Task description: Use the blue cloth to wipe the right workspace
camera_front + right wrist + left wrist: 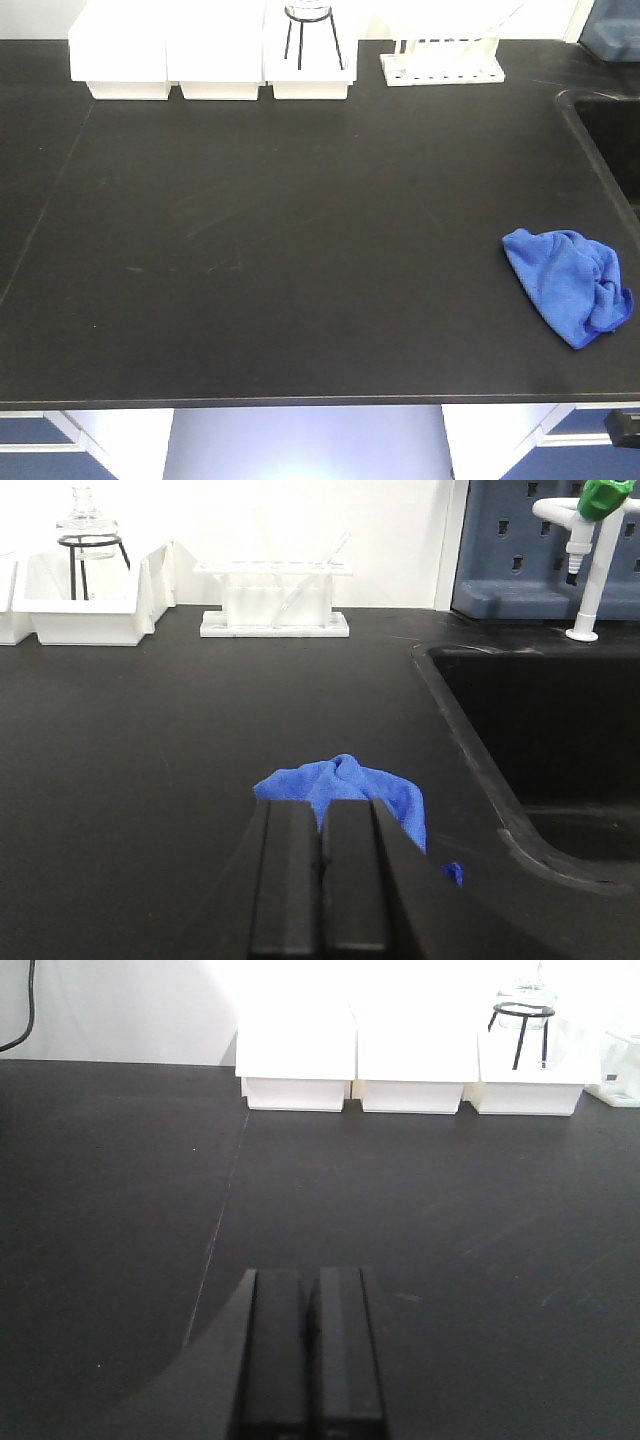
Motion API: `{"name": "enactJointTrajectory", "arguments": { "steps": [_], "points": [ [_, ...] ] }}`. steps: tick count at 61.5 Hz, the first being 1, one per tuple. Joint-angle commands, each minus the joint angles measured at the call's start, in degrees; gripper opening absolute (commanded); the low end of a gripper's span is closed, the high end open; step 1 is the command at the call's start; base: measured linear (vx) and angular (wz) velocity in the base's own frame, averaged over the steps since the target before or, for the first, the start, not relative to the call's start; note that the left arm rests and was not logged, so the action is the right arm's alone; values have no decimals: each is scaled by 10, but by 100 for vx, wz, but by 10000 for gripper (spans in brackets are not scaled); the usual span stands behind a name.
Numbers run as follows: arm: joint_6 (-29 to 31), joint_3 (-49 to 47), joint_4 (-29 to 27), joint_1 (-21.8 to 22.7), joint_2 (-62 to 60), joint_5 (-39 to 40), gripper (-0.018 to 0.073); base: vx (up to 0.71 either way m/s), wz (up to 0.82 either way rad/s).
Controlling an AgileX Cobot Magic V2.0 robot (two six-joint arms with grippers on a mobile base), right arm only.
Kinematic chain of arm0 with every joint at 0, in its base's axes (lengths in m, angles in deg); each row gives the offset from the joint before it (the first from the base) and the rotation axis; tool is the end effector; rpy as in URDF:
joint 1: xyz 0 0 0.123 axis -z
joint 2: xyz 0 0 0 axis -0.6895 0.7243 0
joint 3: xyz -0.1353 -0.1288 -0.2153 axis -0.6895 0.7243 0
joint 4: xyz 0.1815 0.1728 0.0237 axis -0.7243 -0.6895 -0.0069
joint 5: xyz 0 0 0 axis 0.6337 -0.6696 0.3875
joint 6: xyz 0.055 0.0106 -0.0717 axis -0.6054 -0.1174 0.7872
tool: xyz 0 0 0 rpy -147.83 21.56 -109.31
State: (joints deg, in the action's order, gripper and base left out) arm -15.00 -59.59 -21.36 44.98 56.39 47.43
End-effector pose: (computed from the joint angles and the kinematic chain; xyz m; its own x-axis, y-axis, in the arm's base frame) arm 0.0562 -0.0018 0.1842 -0.1402 -0.0125 -0.9900 0.0270 0.9995 -0.0164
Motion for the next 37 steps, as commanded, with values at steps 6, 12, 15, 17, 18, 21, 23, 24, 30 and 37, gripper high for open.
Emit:
{"name": "enactJointTrajectory", "arguments": {
  "steps": [6,12,15,17,18,21,23,24,30,37],
  "points": [
    [5,9,3,4,-4,46,-8,0,0],
    [5,9,3,4,-4,46,-8,0,0],
    [5,9,3,4,-4,46,-8,0,0],
    [5,9,3,4,-4,46,-8,0,0],
    [5,9,3,4,-4,46,-8,0,0],
    [5,9,3,4,-4,46,-8,0,0],
    [5,9,3,4,-4,46,-8,0,0],
    [5,9,3,4,-4,46,-8,0,0],
    [5,9,3,4,-4,46,-8,0,0],
    [5,9,3,4,-4,46,-8,0,0]
  ]
}}
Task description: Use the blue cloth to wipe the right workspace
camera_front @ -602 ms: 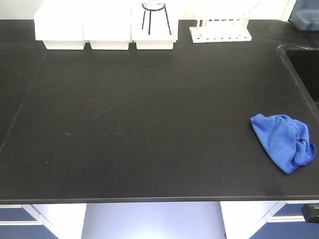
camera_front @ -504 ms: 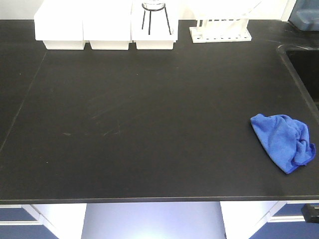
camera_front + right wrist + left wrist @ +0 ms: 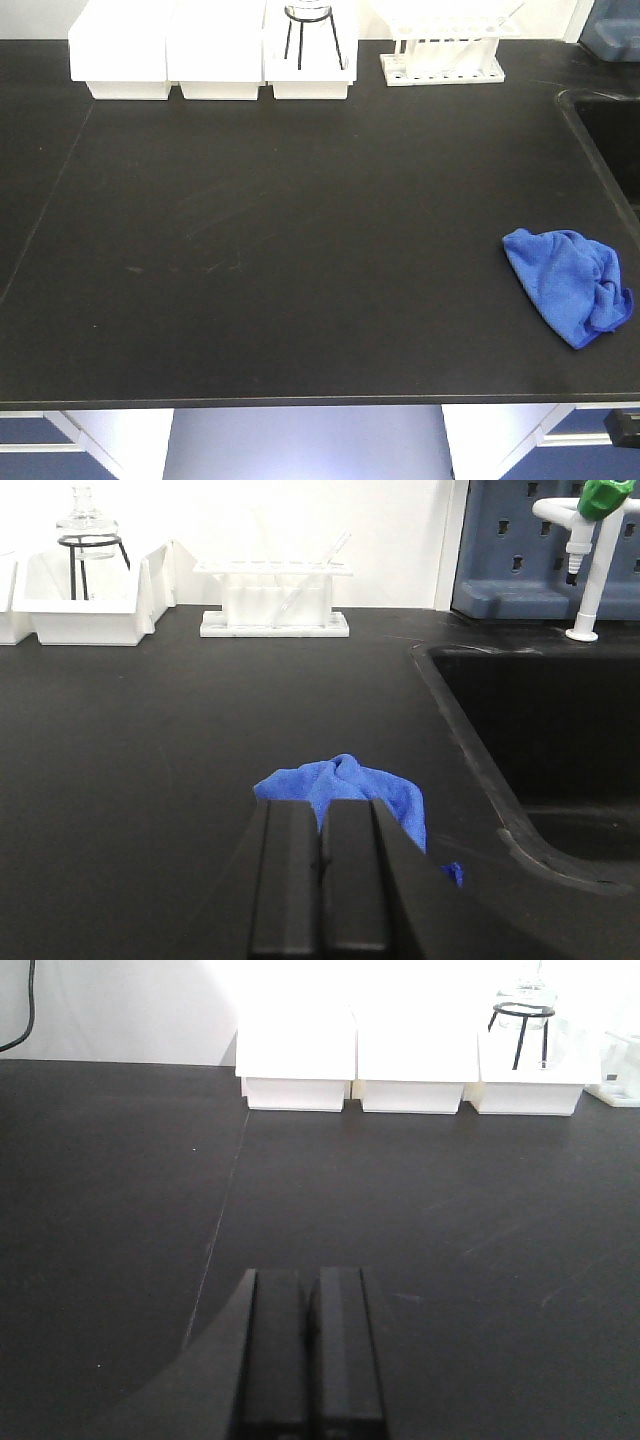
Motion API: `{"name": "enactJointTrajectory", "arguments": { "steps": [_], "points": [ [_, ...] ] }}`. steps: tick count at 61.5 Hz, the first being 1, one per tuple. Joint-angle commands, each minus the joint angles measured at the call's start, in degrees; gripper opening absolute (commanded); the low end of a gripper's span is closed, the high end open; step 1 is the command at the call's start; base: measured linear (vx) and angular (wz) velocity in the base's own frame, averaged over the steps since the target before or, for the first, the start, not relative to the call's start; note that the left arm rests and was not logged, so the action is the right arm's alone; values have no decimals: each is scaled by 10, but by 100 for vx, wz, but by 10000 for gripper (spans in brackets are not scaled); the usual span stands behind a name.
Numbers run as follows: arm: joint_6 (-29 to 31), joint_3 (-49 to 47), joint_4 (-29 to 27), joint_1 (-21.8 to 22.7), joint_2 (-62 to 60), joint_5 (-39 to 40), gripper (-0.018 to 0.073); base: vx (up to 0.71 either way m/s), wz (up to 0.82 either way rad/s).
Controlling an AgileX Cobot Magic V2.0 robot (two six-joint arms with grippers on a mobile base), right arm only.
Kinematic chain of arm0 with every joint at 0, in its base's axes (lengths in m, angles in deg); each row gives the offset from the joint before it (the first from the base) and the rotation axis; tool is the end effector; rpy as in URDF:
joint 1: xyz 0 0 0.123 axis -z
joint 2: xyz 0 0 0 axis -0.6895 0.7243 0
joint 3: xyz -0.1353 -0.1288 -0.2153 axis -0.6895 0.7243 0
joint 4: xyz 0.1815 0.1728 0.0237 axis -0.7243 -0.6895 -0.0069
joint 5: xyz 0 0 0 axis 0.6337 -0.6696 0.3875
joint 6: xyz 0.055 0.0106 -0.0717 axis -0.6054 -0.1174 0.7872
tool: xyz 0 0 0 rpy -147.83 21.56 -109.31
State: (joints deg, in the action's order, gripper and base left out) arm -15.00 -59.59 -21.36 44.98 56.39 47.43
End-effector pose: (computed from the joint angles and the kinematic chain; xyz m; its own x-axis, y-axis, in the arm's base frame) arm 0.0562 -0.0018 0.1842 -0.1402 -0.0125 -0.9900 0.0270 0.9995 -0.0164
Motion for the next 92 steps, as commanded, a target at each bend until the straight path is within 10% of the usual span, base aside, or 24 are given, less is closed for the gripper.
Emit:
{"name": "enactJointTrajectory", "arguments": {
  "steps": [1,30,47,61,92],
  "points": [
    [5,9,3,4,-4,46,-8,0,0],
    [5,9,17,4,-4,77,-8,0,0],
    [-23,-6,-41,4,-4,313,-6,0,0],
    [-28,-179,-177,4,74,42,-4,0,0],
    [-74,-383,82,4,601,-9,4,0,0]
  ]
}}
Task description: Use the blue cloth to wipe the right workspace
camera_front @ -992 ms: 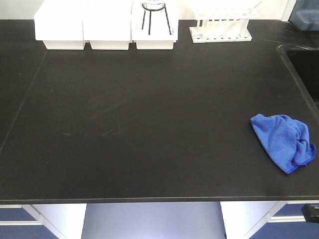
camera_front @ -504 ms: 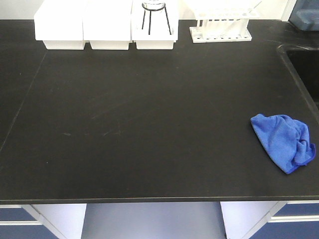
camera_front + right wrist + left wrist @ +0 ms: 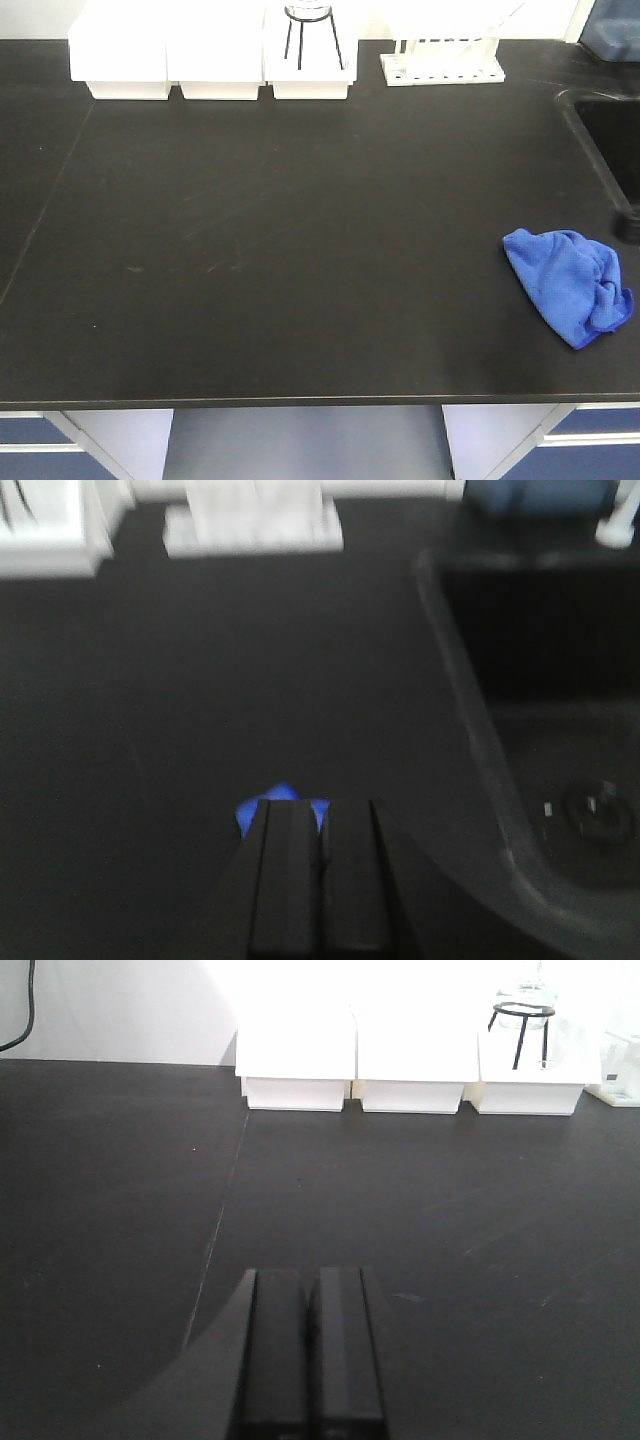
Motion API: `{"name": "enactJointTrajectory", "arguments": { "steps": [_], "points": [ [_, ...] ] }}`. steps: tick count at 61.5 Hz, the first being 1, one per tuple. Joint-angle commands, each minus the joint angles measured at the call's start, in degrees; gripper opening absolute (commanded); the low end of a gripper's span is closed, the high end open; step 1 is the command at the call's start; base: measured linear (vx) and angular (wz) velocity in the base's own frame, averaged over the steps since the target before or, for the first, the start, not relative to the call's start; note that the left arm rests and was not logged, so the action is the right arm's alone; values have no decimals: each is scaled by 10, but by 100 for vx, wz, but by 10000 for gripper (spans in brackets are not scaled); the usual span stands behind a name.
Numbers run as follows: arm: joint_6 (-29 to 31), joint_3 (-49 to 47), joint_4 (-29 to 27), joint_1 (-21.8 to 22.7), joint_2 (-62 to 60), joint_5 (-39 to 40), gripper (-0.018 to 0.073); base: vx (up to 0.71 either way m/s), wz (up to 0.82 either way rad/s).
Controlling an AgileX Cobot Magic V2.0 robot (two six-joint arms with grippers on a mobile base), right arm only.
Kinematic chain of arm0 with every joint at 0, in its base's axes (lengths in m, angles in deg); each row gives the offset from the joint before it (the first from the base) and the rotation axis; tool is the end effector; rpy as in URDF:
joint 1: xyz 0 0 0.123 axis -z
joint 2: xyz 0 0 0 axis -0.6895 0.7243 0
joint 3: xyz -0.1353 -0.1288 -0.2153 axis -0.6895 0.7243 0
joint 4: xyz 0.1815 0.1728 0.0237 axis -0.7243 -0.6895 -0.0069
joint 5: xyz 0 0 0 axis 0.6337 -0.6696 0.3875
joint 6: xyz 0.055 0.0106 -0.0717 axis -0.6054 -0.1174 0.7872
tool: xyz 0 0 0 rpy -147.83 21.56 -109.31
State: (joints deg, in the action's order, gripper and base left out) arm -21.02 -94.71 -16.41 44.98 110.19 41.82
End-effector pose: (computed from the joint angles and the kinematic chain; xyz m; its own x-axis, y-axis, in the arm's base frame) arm 0.1870 -0.0075 0.2800 -0.5328 0.0202 -0.8460 0.0559 0.9984 -0.0114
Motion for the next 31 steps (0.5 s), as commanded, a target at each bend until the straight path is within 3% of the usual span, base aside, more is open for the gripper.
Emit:
{"name": "enactJointTrajectory", "arguments": {
  "steps": [1,15,26,31],
  "points": [
    [-14,-34,38,4,75,47,4,0,0],
    [-12,-61,103,4,187,51,86,0,0],
    [-16,-61,191,5,228,68,227,0,0],
    [-32,-61,204,16,250,73,302,0,0]
  ]
}}
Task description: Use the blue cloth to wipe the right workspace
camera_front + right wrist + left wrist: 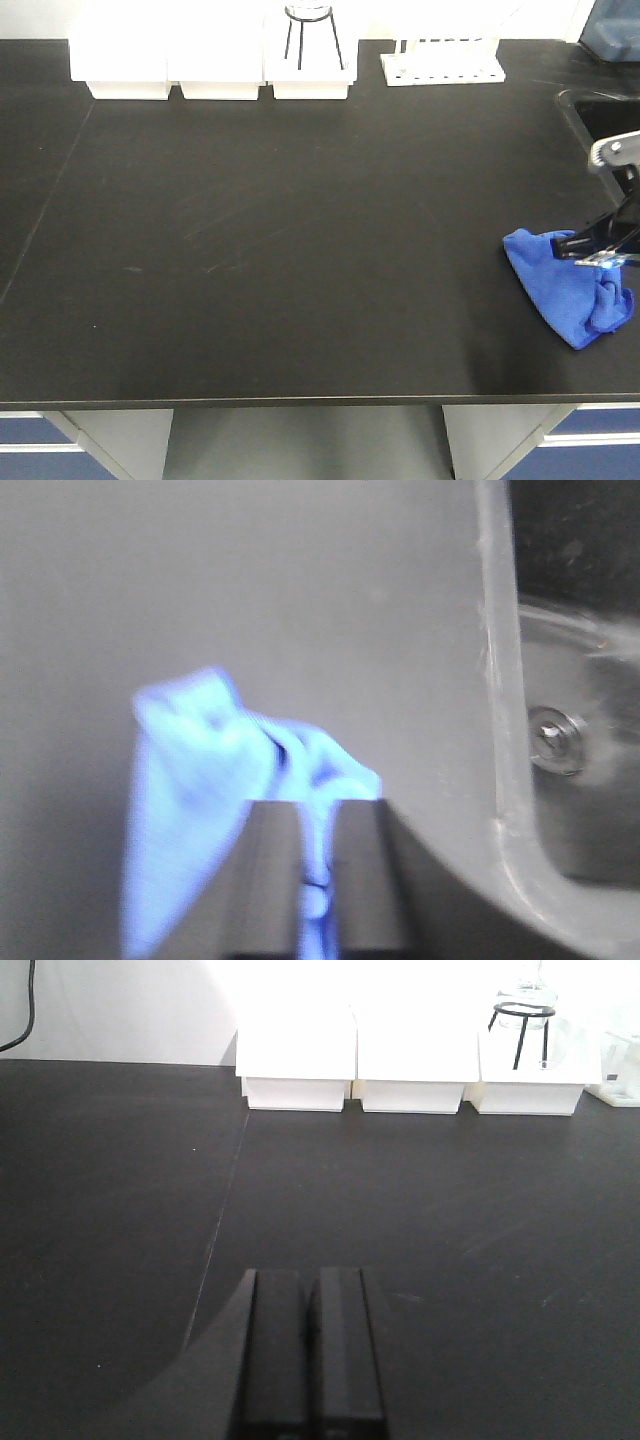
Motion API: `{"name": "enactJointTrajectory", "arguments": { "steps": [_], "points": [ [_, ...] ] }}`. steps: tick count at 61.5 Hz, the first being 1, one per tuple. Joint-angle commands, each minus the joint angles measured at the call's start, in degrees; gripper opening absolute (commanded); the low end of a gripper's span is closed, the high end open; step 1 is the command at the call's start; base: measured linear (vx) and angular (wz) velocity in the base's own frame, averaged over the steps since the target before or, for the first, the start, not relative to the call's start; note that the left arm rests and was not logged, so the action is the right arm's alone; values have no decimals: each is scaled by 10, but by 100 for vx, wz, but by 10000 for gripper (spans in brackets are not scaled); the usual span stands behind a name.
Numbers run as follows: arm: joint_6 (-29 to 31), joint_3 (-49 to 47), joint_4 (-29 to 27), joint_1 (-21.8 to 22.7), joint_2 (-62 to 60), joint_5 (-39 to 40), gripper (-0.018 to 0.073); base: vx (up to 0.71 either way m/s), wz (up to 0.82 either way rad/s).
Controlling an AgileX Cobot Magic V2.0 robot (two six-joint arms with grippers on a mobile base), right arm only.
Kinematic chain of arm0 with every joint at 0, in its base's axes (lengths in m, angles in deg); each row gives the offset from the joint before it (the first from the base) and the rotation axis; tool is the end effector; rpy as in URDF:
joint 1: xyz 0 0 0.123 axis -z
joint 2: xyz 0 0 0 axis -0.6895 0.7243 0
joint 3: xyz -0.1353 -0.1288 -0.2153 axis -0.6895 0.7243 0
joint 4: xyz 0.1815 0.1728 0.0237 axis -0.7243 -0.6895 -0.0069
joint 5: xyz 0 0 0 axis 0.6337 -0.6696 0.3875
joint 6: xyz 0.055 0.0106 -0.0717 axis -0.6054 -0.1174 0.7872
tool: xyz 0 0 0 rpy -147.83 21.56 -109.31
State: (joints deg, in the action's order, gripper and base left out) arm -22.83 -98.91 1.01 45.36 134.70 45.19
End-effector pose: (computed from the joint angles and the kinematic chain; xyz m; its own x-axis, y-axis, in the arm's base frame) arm 0.2554 -0.0167 0.2124 -0.7439 -0.2324 -0.6266 -0.0988 0.9655 -0.2408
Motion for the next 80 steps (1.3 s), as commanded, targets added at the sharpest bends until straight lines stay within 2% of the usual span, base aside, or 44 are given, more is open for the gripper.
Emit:
{"name": "enactJointTrajectory", "arguments": {
  "steps": [1,8,15,22,37,44,48,65,80],
  "points": [
    [-17,-19,30,15,9,41,316,0,0],
    [-67,-19,30,38,39,67,432,0,0],
    [-81,-19,28,49,62,92,491,0,0],
    [-99,-19,22,49,89,110,499,0,0],
    [-103,-19,-34,49,152,145,479,0,0],
    [-101,-18,-37,49,155,143,426,0,0],
    [-101,-18,-37,49,154,136,365,0,0],
    [-98,-18,-36,35,97,70,-10,0,0],
    [-95,-18,-29,25,-37,88,-8,0,0]
  ]
}}
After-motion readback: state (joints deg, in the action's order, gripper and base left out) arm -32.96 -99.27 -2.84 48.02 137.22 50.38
